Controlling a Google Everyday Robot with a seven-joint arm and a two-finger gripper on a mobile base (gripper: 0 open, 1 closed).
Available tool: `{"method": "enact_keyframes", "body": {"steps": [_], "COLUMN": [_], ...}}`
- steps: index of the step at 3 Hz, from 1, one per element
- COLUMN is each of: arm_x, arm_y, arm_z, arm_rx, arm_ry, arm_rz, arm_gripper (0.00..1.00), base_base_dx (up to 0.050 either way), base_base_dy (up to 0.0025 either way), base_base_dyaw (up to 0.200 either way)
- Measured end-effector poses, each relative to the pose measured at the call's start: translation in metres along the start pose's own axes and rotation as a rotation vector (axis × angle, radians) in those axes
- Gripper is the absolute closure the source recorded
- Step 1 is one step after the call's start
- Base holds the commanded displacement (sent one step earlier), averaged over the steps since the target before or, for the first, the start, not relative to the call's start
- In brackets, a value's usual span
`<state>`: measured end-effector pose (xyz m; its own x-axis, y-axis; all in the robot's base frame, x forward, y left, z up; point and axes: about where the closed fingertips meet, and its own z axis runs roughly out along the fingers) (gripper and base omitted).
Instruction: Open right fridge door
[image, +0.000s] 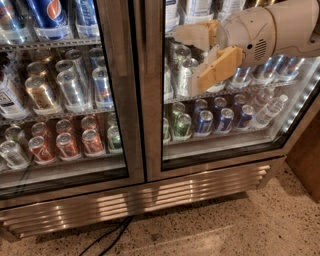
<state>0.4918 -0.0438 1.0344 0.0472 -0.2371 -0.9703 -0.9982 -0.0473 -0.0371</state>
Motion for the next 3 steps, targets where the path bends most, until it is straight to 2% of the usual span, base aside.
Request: {"method": "enact_keyframes", "body": {"steps": [1,2,3], "arm_x": [0.0000,-0.0016,-0.0072], "arm_y": [0.0000,0.0003,0.0022], "arm_z": [0.0000,0.0025,0.0023], "arm_rx": [0.000,-0.040,-0.117], "arm_ry": [0.000,-0.074,-0.247], "arm_rz": [0.000,0.001,-0.021], "arm_gripper": [0.00,0.00,0.00], "base_base_dx": [0.000,0.000,0.000], "base_base_dy": [0.00000,0.00000,0.00000], "base_base_dyaw": [0.000,0.000,0.000]}}
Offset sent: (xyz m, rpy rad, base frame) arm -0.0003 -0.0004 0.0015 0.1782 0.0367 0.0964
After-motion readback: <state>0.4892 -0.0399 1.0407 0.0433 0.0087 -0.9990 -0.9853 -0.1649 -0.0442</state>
